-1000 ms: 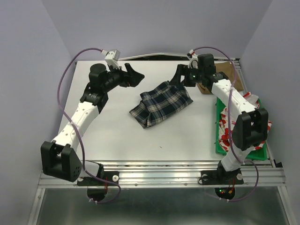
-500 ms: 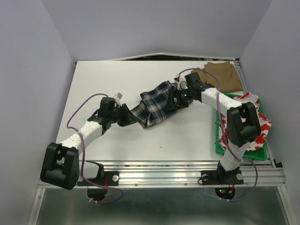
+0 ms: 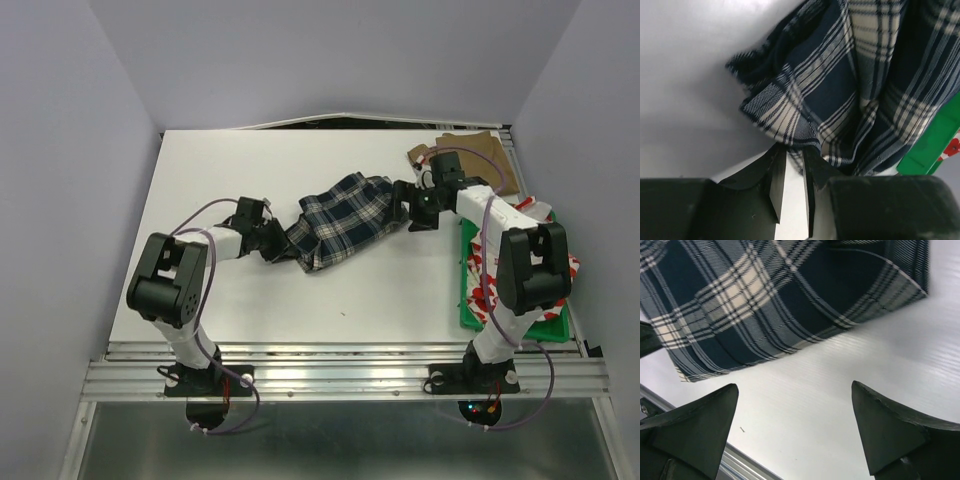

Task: Fold and stack the skirts
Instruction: Neatly place the folded skirt to the corner

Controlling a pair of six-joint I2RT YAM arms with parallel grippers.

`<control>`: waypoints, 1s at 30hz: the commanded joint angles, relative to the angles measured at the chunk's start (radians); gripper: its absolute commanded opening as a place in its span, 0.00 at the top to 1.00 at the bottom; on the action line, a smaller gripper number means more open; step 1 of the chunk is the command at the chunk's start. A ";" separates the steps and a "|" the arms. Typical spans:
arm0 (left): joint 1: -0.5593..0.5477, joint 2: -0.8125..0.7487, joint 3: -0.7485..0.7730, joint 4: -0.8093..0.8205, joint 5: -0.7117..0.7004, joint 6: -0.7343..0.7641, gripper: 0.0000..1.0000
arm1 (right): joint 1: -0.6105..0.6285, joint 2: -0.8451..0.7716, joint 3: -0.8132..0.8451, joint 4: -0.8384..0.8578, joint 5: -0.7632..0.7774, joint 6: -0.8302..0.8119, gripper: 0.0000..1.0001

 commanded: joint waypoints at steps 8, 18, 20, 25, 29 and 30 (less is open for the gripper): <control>0.087 0.331 0.501 0.006 -0.036 0.129 0.85 | -0.116 -0.004 -0.058 -0.025 0.050 -0.035 0.00; 0.134 0.107 0.426 -0.063 0.008 0.222 0.10 | -0.117 0.072 -0.101 0.191 0.043 0.111 0.00; 0.134 0.057 0.381 -0.062 0.000 0.241 0.01 | -0.117 0.058 -0.153 0.260 0.021 0.149 0.00; 0.134 0.000 0.251 -0.047 0.024 0.206 0.01 | -0.117 -0.020 -0.288 0.435 0.105 0.267 0.00; 0.131 0.049 0.240 -0.016 0.027 0.174 0.01 | -0.117 -0.081 -0.371 0.451 0.199 0.329 0.00; 0.127 0.060 0.244 -0.011 0.021 0.169 0.01 | -0.117 -0.094 -0.389 0.443 0.214 0.333 0.00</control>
